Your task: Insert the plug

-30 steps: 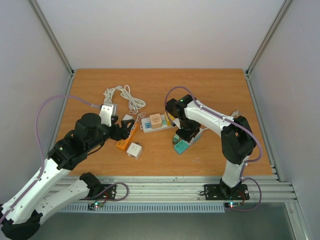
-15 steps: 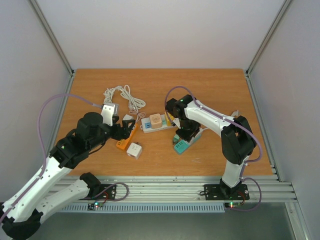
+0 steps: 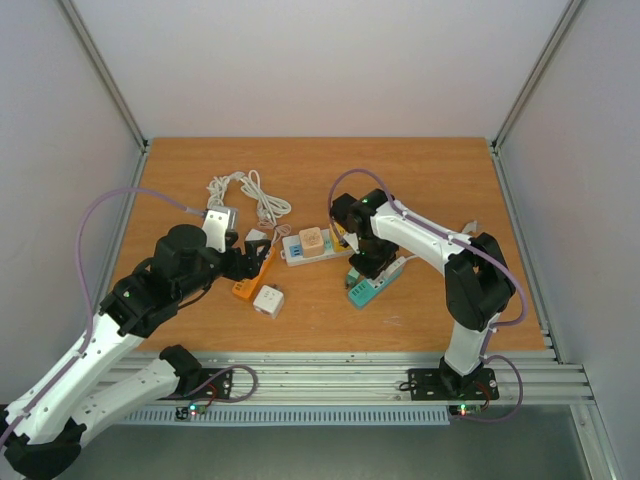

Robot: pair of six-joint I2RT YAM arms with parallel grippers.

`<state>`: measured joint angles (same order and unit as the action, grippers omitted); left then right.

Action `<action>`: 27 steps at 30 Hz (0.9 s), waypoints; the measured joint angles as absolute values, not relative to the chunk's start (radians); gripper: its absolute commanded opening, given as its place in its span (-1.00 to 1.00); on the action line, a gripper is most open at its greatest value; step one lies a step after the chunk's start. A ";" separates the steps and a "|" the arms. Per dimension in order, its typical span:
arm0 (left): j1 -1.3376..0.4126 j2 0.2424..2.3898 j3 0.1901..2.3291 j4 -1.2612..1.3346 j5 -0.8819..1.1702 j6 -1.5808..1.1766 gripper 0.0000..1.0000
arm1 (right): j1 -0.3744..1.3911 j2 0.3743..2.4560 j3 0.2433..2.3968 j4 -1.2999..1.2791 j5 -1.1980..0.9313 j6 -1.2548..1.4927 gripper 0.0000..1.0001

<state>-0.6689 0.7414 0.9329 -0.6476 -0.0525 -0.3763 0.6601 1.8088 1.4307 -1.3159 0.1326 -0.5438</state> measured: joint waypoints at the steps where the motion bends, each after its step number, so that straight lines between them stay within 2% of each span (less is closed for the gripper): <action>1: -0.669 0.741 0.933 -0.648 -0.052 -0.376 0.71 | 0.660 1.808 1.430 -1.316 0.134 -0.543 -0.85; 27: -0.669 0.753 0.933 -0.647 -0.049 -0.376 0.71 | 0.660 1.776 1.377 -1.316 0.140 -0.537 -0.82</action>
